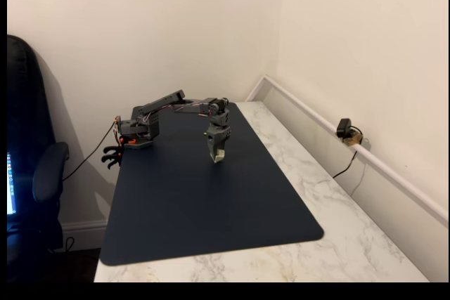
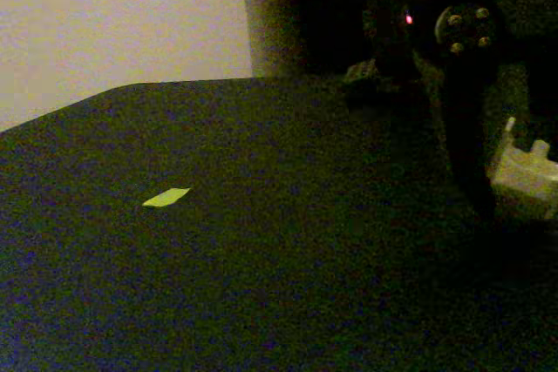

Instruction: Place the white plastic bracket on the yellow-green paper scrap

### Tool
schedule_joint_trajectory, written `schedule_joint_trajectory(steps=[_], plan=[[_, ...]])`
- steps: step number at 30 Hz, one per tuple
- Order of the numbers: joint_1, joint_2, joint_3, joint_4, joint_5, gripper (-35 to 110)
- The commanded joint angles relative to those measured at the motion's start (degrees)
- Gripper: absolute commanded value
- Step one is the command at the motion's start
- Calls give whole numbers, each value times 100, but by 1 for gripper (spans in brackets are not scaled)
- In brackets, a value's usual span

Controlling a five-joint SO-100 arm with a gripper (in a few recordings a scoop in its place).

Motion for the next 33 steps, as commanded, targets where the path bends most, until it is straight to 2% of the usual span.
schedule_joint_trajectory(steps=[1, 12, 20, 27, 33], plan=[[149, 1099, 422, 316, -642, 0], [756, 3313, 2268, 229, -2575, 0], [1837, 5783, 5563, -1028, -3472, 0], [2812, 7146, 7567, -1872, -4140, 0], [3410, 7427, 8429, -2452, -4421, 0]])
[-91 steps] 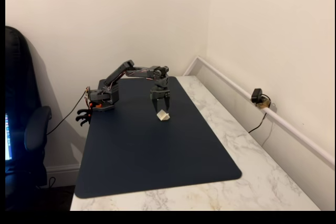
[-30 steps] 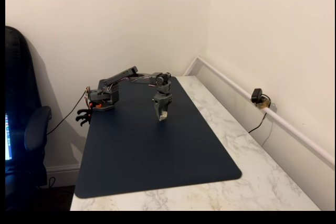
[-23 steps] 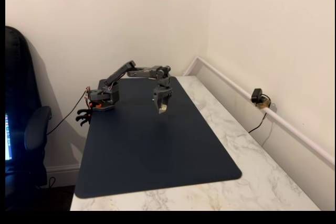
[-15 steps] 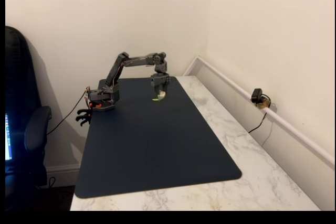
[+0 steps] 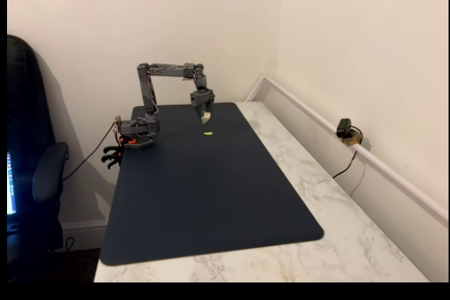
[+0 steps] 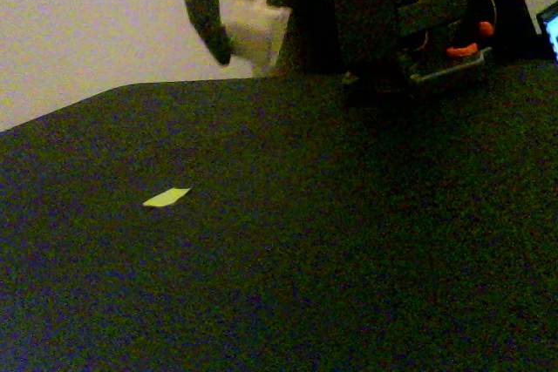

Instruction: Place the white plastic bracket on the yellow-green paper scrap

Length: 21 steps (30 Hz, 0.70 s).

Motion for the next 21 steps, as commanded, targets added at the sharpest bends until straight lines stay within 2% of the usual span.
schedule_joint_trajectory(steps=[1, 9, 21], plan=[[272, 527, 387, -360, -88, 0], [800, 281, 888, -1046, -281, 0], [1441, -747, 677, -1626, -615, 0]])
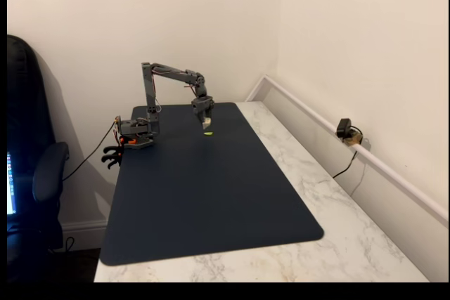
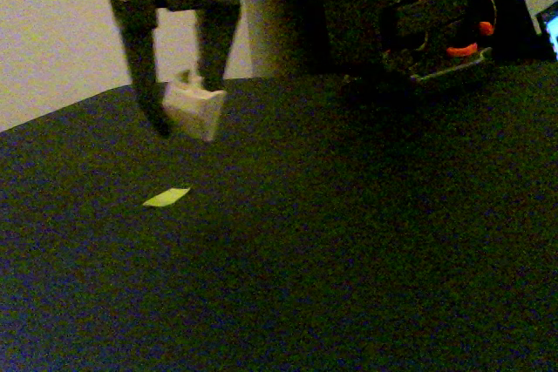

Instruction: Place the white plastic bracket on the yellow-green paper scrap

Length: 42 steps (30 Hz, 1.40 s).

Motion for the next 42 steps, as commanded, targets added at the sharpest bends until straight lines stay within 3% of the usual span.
schedule_joint_trajectory(steps=[1, 9, 12, 15, 22, 25, 28, 36, 42], plan=[[229, 18, -202, -123, -35, 0], [360, -237, -308, -255, -88, 2], [387, -281, -343, -255, 9, 9], [369, -290, -343, -264, 9, 24], [334, -229, -343, -193, 26, 28], [255, 237, -290, -114, -18, 22], [193, 1046, -26, -158, -167, 1], [-229, 3586, 1529, -1195, -1661, 0], [-562, 5317, 2725, -1169, -2285, 0]])
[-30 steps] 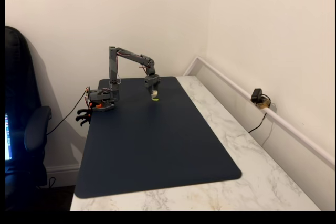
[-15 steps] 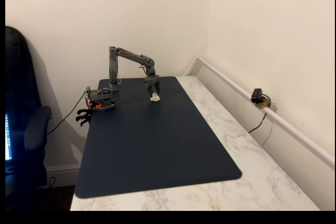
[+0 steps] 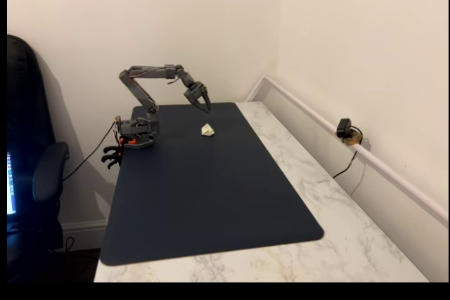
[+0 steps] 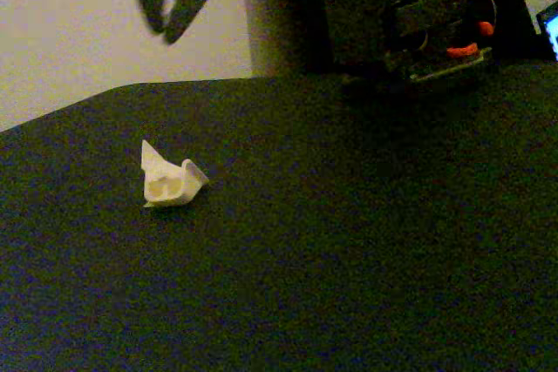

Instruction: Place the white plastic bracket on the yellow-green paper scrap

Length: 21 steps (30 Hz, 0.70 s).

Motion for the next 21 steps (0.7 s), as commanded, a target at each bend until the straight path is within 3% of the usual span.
schedule_joint_trajectory(steps=[1, 17, 21], plan=[[-158, 1239, 642, 53, -167, 0], [-817, 5379, 3199, 1143, -694, 0], [-756, 5687, 3357, 1433, -791, 0]])
